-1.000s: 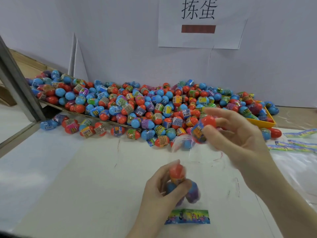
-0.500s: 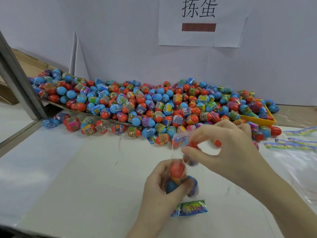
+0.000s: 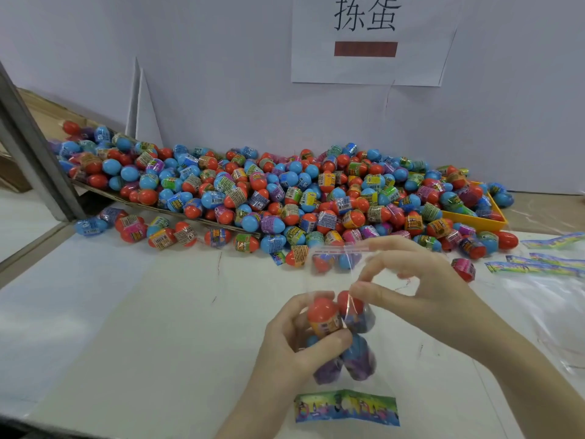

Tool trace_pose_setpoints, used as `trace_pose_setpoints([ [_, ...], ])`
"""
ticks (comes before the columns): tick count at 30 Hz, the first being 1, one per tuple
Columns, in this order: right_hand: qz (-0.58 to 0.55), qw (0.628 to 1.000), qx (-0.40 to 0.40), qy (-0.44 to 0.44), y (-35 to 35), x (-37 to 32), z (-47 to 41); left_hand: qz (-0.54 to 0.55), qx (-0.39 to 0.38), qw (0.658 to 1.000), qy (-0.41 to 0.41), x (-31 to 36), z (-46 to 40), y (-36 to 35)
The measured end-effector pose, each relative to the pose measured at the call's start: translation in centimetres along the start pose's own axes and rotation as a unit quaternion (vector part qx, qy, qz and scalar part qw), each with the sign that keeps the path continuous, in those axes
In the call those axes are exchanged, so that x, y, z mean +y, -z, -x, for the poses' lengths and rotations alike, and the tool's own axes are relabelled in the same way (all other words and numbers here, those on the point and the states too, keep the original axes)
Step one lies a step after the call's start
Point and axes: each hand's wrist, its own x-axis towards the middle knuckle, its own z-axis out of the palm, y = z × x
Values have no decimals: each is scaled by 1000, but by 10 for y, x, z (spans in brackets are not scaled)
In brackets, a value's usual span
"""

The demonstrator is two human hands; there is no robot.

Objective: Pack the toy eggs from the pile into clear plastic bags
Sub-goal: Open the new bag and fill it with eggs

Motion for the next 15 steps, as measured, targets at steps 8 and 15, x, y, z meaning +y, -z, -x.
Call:
trace_pose_setpoints([
  [8, -56, 998, 37, 7, -8, 12, 3, -54, 29, 998, -2, -1, -6, -3],
  [15, -279, 953, 23, -115, -21, 21, 13, -41, 55, 997, -27, -6, -7, -6],
])
